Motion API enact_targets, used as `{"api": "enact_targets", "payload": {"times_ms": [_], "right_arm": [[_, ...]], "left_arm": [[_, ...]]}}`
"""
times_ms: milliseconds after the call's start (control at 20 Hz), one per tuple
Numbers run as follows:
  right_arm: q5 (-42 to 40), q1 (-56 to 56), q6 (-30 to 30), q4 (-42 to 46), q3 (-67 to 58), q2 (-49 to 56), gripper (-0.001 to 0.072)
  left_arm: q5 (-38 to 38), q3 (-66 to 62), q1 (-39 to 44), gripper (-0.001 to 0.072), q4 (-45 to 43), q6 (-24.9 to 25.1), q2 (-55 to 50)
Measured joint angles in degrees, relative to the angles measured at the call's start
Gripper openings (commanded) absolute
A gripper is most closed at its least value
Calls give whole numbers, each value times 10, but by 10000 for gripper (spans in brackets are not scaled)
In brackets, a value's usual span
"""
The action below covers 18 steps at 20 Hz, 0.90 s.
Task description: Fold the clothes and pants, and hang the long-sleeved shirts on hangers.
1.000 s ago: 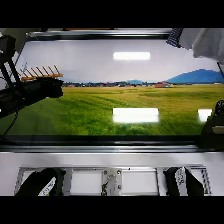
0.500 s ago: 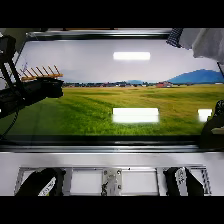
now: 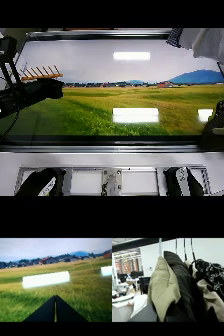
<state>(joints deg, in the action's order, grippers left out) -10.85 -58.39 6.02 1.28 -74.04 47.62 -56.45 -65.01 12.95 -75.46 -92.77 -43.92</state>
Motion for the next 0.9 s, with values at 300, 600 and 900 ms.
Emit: {"api": "enact_targets", "payload": {"times_ms": [300,600,900], "right_arm": [[29,-4,1,-4,3,14,24],[37,-4,-1,-3,14,13,631],[48,-4,0,-4,16,-31,631]], "left_arm": [[-1,0,0,14,0,-1,0],[-1,0,0,14,0,1,0],[-1,0,0,15,0,0,0]]}}
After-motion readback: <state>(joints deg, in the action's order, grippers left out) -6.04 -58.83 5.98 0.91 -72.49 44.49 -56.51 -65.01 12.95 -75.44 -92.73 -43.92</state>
